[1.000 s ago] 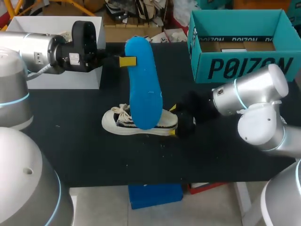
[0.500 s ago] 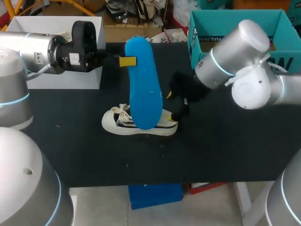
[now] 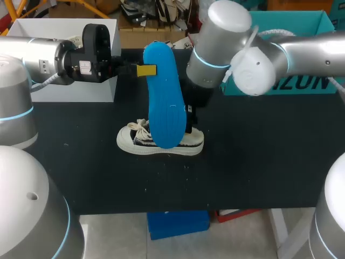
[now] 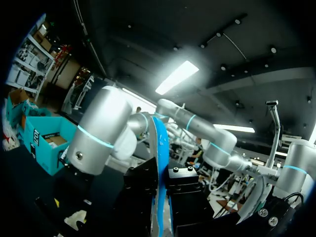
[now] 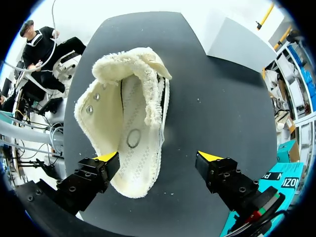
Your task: Take the shoe out of the shoebox, open the shoe tongue, remove and reinsert the insole, then place the shoe into the shoebox
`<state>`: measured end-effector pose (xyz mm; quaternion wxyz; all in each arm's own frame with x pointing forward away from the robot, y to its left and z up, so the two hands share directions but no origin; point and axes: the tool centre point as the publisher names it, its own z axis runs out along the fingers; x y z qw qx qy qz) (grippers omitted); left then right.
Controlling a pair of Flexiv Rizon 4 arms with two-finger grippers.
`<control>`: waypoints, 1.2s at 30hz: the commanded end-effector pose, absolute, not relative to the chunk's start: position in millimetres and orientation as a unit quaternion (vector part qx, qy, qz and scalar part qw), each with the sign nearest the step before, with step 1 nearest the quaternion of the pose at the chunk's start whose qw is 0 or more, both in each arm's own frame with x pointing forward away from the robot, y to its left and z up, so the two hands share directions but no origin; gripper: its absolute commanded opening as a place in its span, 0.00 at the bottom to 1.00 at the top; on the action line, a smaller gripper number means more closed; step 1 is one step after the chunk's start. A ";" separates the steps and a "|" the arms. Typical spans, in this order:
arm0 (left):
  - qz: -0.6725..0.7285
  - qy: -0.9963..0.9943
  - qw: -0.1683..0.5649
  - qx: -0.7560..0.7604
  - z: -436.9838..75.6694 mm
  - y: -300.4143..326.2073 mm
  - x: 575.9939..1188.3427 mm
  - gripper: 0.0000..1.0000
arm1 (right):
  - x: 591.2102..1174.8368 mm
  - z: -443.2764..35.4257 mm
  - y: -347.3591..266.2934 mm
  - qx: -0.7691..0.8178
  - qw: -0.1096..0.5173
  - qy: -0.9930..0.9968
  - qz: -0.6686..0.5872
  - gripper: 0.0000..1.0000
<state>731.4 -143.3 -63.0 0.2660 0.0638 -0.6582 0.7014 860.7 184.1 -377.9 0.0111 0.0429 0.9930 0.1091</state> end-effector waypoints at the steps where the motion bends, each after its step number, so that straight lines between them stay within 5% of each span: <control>1: 0.702 -0.658 0.265 0.064 -64.4 -144.1 730.7 0.00 | 861.3 -380.9 193.2 0.048 0.004 0.997 -0.057 1.00; 32: 0.702 -0.658 0.265 0.064 -64.4 -144.1 730.7 0.00 | 866.1 -409.1 214.1 0.056 -0.006 0.998 0.004 1.00; 33: 0.702 -0.658 0.265 0.064 -64.4 -144.1 730.7 0.00 | 865.9 -409.9 214.1 0.057 -0.006 0.998 0.006 0.77; 35: 0.702 -0.658 0.265 0.064 -64.4 -144.1 730.7 0.00 | 865.8 -412.4 215.0 0.047 -0.011 0.999 0.021 0.00; 36: 0.702 -0.658 0.265 0.064 -64.4 -144.1 730.7 0.00 | 865.8 -412.4 215.0 0.047 -0.011 0.999 0.021 0.00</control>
